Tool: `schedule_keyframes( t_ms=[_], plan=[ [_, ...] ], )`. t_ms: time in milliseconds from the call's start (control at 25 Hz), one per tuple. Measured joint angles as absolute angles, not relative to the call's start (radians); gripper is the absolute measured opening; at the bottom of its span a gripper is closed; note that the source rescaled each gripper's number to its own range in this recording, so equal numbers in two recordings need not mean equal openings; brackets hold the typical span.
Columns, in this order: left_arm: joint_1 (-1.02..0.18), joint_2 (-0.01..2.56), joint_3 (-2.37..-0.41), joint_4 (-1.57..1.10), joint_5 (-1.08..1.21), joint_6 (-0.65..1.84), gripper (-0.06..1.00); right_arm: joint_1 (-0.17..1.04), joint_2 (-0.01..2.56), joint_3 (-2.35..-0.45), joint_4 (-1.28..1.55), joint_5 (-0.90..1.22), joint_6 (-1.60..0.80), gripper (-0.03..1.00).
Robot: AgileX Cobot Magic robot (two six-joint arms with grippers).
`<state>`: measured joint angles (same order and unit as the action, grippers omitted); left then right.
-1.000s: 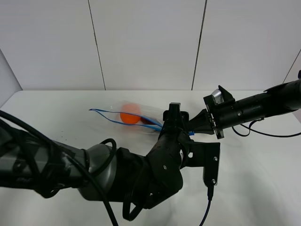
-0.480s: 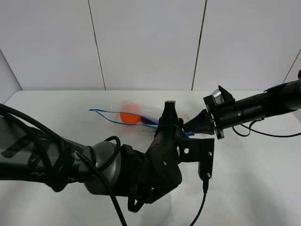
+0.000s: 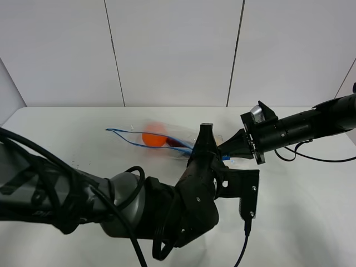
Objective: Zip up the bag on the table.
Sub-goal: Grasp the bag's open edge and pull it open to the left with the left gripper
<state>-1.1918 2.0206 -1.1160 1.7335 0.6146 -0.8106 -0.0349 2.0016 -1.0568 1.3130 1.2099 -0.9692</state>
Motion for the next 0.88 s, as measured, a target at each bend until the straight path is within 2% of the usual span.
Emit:
schedule_keyframes(
  t_ms=[440, 640, 880],
  plan=[
    [-1.193, 2.021, -1.116, 1.736, 0.598, -0.811, 0.29, -0.035, 2.002, -1.057, 1.313, 1.210, -0.969, 0.00],
    [-1.192, 2.021, -1.116, 1.736, 0.597, -0.811, 0.18, -0.035, 2.002, -1.057, 1.313, 1.210, -0.969, 0.00],
    [-1.192, 2.021, -1.116, 1.736, 0.597, -0.811, 0.15, -0.035, 2.002, -1.057, 1.313, 1.210, -0.969, 0.00]
  ],
)
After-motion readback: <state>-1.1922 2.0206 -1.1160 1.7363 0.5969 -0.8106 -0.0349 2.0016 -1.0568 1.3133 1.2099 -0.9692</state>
